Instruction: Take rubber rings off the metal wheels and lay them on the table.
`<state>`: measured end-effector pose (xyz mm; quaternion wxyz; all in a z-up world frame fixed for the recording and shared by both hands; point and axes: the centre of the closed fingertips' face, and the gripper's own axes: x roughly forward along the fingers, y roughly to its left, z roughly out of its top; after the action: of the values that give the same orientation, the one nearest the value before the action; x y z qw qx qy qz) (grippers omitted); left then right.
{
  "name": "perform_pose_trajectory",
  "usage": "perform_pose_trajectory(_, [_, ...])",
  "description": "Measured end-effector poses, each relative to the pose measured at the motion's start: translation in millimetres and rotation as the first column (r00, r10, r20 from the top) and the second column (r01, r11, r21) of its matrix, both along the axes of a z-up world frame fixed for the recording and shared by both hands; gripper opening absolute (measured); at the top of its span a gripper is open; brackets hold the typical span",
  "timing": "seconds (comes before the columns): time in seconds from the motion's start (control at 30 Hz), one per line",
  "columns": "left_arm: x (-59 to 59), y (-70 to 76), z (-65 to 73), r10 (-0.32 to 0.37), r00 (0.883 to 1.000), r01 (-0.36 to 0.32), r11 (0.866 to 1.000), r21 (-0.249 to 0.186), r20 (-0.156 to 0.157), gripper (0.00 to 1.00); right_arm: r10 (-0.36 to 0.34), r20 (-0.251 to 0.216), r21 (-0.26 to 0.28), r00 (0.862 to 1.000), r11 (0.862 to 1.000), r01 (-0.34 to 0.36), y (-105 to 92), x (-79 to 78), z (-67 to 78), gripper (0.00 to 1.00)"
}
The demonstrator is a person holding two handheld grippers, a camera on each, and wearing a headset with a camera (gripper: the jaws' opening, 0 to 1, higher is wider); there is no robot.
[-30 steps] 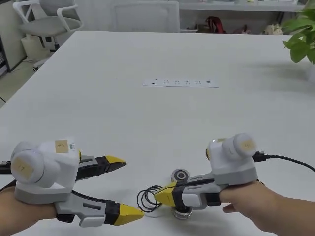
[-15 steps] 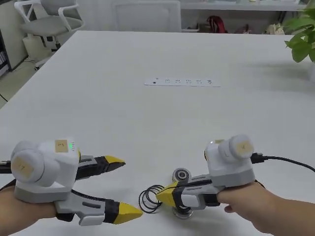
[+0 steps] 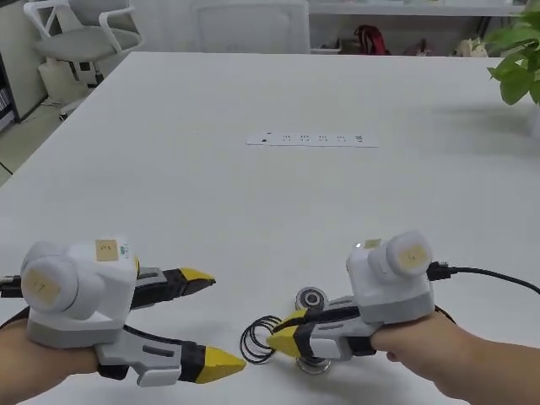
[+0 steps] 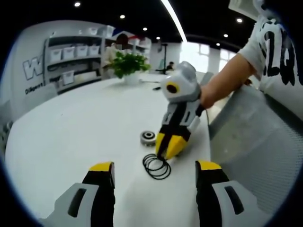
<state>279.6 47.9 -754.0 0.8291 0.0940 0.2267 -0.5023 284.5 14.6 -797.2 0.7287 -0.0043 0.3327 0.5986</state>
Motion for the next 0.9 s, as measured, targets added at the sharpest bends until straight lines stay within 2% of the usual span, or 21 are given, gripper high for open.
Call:
perform_pose_trajectory(0.23, [-0.8, 0.7, 2.3, 0.002, 1.000, -0.002, 1.000, 0.000, 0.002, 0.70, -0.006, 0.024, 0.018, 1.000, 1.000, 0.006, -3.5, 4.4, 9.9, 0.15])
perform_pose_trajectory(0.57, [-0.4, 1.7, 12.5, 0.005, 1.000, -0.005, 1.000, 0.002, 0.029, 0.73, -0.037, 0.089, 0.072, 0.995, 0.997, 0.030, -17.4, 13.7, 40.2, 0.23])
perform_pose_trajectory(0.77, [-1.2, 0.2, 23.1, 0.009, 0.999, -0.009, 1.000, -0.013, 0.043, 0.76, -0.061, 0.125, 0.109, 0.990, 0.993, 0.048, -31.0, 15.2, 57.8, 0.32])
perform_pose_trajectory(0.9, [-1.9, -1.1, 30.9, 0.008, 0.998, -0.007, 1.000, -0.023, 0.056, 0.78, -0.065, 0.158, 0.113, 0.985, 0.992, 0.047, -39.5, 15.4, 67.1, 0.38])
